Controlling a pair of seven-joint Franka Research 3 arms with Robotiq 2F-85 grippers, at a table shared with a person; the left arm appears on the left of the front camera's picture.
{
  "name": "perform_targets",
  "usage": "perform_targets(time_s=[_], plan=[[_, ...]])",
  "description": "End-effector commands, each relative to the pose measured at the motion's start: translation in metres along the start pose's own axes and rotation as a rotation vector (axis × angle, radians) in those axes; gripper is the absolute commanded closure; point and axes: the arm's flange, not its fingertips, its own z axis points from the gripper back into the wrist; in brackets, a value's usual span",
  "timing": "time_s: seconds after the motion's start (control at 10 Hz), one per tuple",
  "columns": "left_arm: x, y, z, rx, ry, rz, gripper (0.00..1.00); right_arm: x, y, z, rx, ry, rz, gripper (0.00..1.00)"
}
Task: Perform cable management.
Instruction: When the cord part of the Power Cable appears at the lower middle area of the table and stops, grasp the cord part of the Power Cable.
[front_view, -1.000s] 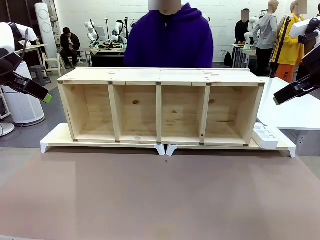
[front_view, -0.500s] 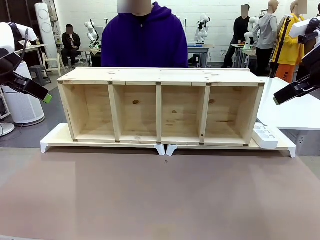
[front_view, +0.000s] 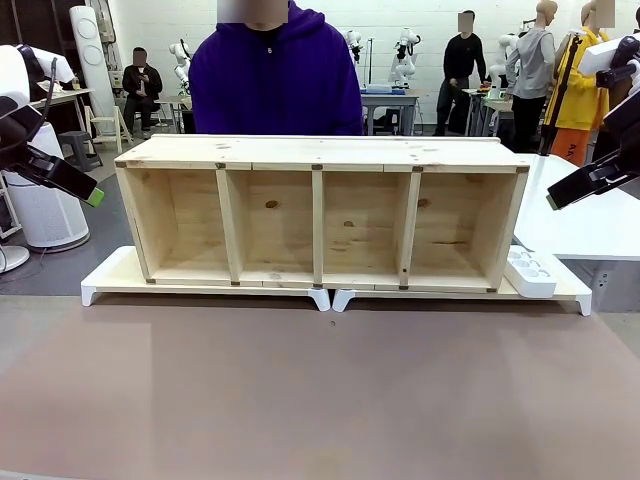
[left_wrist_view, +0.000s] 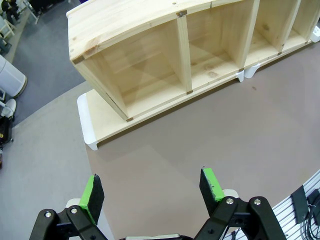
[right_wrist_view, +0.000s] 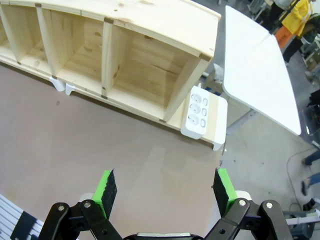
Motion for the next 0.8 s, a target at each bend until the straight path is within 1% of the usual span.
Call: perform_targets(time_s=[0.0, 0.7], plan=[[0.0019, 0.0011, -0.002, 0.002, -0.011, 0.005, 0.0, 0.0025, -0.001, -0.0048, -0.001, -0.008, 0.006, 0.0], [0.0019, 0.0011, -0.002, 0.002, -0.011, 0.005, 0.0, 0.0025, -0.001, -0.0048, -0.001, -0.008, 0.006, 0.0]])
